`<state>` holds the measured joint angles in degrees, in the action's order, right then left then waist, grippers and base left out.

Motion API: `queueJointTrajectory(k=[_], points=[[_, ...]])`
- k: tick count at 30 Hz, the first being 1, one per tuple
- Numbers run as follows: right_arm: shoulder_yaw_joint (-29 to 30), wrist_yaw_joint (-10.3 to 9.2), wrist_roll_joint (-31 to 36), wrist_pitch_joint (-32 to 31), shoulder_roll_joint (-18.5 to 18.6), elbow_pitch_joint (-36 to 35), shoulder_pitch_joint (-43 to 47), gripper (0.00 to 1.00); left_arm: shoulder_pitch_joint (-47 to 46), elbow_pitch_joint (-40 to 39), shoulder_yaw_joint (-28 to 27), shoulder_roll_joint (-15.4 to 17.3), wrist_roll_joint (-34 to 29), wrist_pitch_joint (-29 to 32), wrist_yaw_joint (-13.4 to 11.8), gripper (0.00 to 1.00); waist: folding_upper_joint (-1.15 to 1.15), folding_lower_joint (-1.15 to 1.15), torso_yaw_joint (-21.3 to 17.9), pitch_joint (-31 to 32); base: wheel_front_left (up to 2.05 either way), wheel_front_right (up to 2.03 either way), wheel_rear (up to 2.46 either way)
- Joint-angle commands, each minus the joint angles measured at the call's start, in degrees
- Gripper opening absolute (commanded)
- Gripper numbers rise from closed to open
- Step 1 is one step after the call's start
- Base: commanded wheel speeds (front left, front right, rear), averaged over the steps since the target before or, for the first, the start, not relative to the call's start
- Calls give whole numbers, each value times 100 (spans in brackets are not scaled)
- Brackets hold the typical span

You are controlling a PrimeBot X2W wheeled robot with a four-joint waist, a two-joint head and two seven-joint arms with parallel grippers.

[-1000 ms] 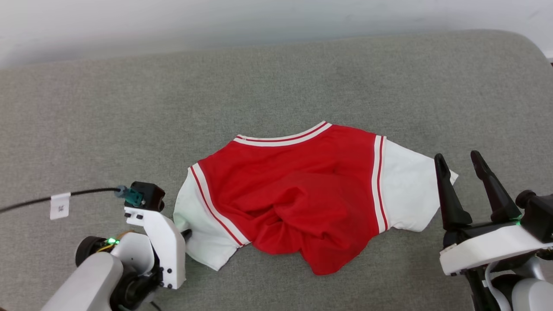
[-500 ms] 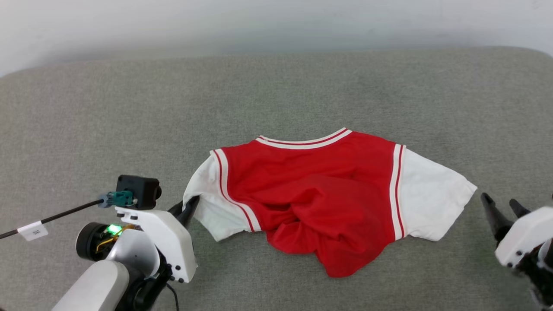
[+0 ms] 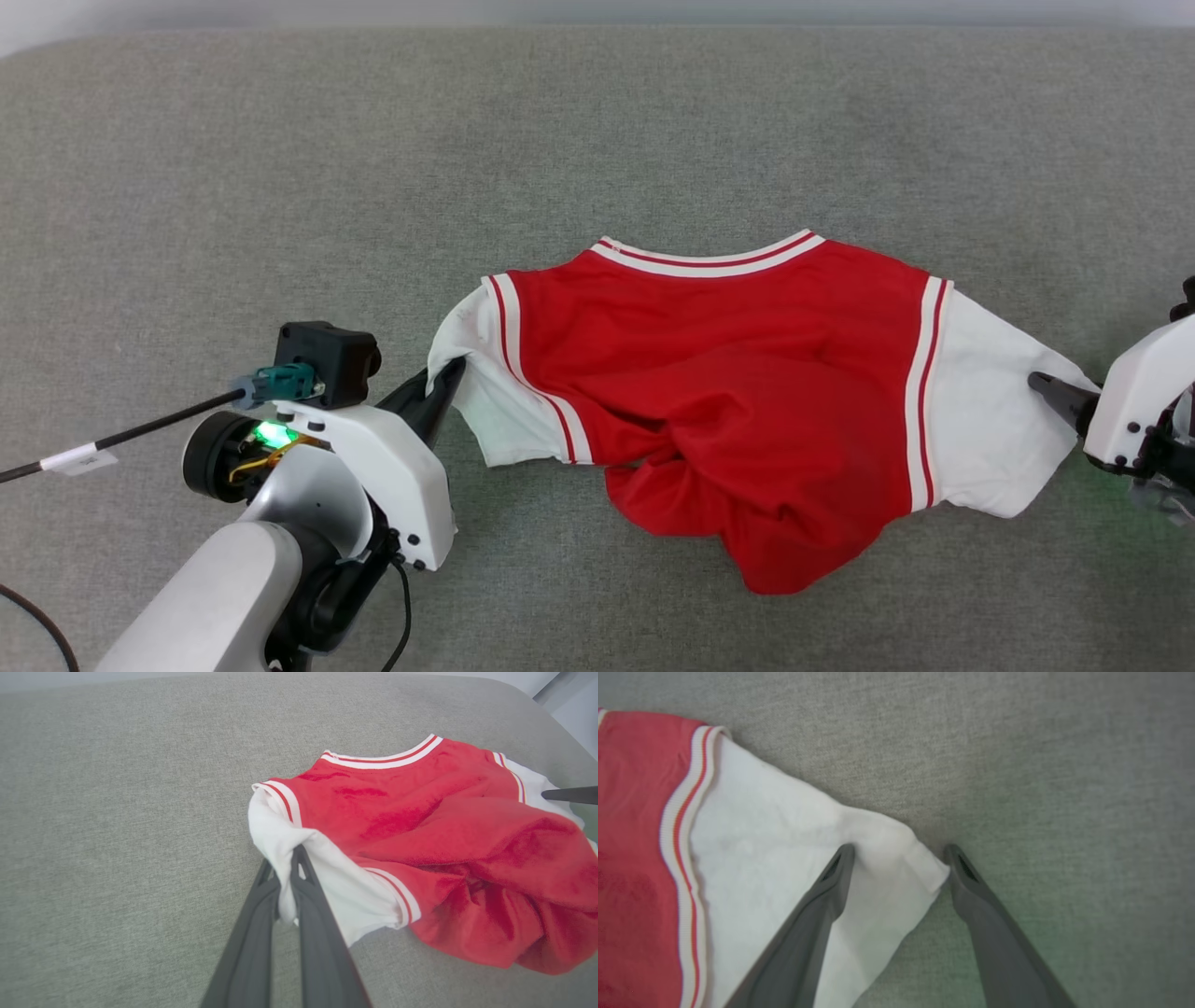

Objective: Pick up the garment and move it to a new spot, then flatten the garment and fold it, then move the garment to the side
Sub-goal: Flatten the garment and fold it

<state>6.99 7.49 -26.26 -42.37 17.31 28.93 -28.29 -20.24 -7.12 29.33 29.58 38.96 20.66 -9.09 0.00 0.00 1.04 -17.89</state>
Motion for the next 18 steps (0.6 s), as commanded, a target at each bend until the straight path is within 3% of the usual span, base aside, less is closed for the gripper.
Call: queueJointTrajectory(k=[1,2,3,4,5,10,18], points=[[-103,-1,-29,-152,-121,229,83,100,-42,8,0,-20,-33,-24,5,0,0,0,34,-33,0,0,0],[-150,0,-9,-274,-148,336,102,100,-24,21,-3,-22,-17,-23,2,0,0,0,37,-33,0,0,0],[-205,0,11,-378,-182,412,130,85,-1,36,-4,-20,0,-31,3,0,0,0,36,-25,0,0,0],[-223,0,-23,-438,-235,451,135,9,31,53,-10,-18,25,-29,-3,0,0,0,30,-14,0,0,0],[-243,1,-32,-453,-250,459,116,0,65,68,-16,-12,42,-36,-6,0,0,0,19,4,0,0,0],[-303,0,29,-206,-53,188,-18,0,126,186,-111,18,129,-126,-7,0,0,0,-60,202,0,0,0],[-513,-2,374,731,269,-486,-439,0,-365,532,-409,37,158,-355,19,0,0,0,-170,704,0,0,0]])
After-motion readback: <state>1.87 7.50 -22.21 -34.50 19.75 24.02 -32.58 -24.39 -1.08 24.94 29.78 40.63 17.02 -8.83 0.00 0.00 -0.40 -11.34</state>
